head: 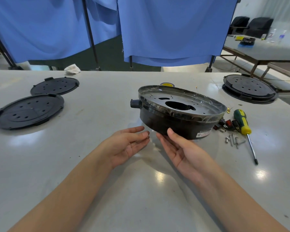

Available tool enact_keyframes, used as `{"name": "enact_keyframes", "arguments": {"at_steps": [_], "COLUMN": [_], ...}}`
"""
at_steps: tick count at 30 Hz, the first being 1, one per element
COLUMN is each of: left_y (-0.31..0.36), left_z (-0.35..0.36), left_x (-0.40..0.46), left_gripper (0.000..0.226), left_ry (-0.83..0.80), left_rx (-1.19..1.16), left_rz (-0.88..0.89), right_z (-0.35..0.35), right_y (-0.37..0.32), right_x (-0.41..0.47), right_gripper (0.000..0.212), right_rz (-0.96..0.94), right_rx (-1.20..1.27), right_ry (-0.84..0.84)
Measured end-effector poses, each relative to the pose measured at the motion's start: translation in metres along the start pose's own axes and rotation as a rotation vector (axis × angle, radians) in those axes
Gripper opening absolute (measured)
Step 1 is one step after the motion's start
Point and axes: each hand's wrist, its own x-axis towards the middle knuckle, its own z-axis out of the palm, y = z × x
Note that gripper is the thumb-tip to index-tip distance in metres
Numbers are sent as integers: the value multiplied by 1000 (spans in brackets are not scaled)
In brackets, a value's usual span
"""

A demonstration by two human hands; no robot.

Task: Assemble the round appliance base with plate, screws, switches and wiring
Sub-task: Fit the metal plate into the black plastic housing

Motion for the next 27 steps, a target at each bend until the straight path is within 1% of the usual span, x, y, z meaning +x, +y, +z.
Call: {"name": "enact_keyframes", "arguments": {"at_steps": [4,6,8,10,14,17,20,22,23,25,26,27], "left_y": [-2,-3,-4,-5,-4,-4,-4,-4,-4,-4,-4,-3], "left_z": [1,2,3,5,6,6,7,7,7,6,5,4], "left_x": [-1,1,3,4,6,6,6,7,7,7,7,7], "left_gripper": [51,42,27,21,21,22,25,24,22,22,24,26], "left_ry": [-57,-73,-95,-147,-205,-203,-195,-191,-187,-180,-181,-183], "left_rx": [-27,-46,-55,-53,-62,-53,-45,-42,-35,-14,-7,-1], "left_rz": [-19,-32,-51,-69,-58,-50,-43,-31,-27,-24,-23,-20], "right_z": [-1,-2,-2,-3,-4,-6,-9,-13,-15,-17,-17,-14], "right_y": [0,1,2,3,2,-4,-14,-21,-27,-44,-54,-65], "right_x": [0,1,2,2,2,-1,-8,-19,-26,-44,-53,-61], "right_gripper": [37,35,38,41,42,36,41,42,41,32,26,25], "right_rz": [1,5,11,19,42,99,132,181,224,312,311,249], "right_rx": [-7,-17,-31,-38,-51,-95,-161,-309,-450,-824,-976,-1074], "right_ry": [-14,-14,-19,-32,-35,-38,-22,-32,-69,-221,-307,-377]}}
